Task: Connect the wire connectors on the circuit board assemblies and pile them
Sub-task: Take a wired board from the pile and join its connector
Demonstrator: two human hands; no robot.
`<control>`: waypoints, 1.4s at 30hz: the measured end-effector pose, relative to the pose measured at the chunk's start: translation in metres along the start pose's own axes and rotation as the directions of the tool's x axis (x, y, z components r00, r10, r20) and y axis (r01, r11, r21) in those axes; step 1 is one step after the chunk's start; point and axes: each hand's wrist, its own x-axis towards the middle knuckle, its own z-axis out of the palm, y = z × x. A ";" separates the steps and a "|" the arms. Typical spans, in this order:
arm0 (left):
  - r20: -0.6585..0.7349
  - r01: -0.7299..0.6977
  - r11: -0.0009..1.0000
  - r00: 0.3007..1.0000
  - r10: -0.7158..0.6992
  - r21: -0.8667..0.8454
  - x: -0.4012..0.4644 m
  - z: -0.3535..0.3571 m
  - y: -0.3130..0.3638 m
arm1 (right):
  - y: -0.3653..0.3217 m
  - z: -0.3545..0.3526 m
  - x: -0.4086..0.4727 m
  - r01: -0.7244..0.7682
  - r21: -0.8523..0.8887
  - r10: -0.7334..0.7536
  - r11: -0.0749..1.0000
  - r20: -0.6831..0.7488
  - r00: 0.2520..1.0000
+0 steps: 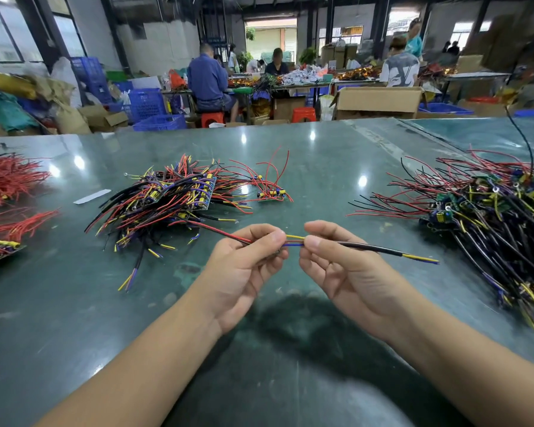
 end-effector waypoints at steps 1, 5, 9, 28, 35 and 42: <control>-0.017 -0.025 1.000 1.000 0.025 0.011 0.000 -0.001 0.000 | 0.000 0.000 0.001 -0.005 0.002 0.005 1.000 -0.010 1.000; -0.169 -0.095 0.995 0.981 0.098 0.023 0.005 -0.008 0.003 | -0.006 -0.004 0.007 0.062 0.055 -0.054 0.997 -0.142 0.988; -0.250 -0.099 0.995 0.963 0.103 0.031 0.009 -0.014 0.008 | -0.016 -0.011 0.013 0.162 0.131 -0.118 0.978 -0.295 0.948; -0.235 -0.120 0.989 0.967 0.097 -0.084 0.008 -0.012 0.011 | -0.020 -0.011 0.014 0.155 0.218 -0.094 0.964 -0.266 0.959; -0.298 -0.204 0.945 0.913 0.278 0.257 0.013 -0.021 -0.002 | -0.023 -0.019 0.007 0.065 -0.718 -0.362 0.693 -0.269 0.892; -0.208 -0.258 0.822 0.889 0.408 0.507 0.012 -0.017 -0.008 | -0.003 -0.013 0.000 0.096 -0.846 -0.639 -0.525 0.466 0.611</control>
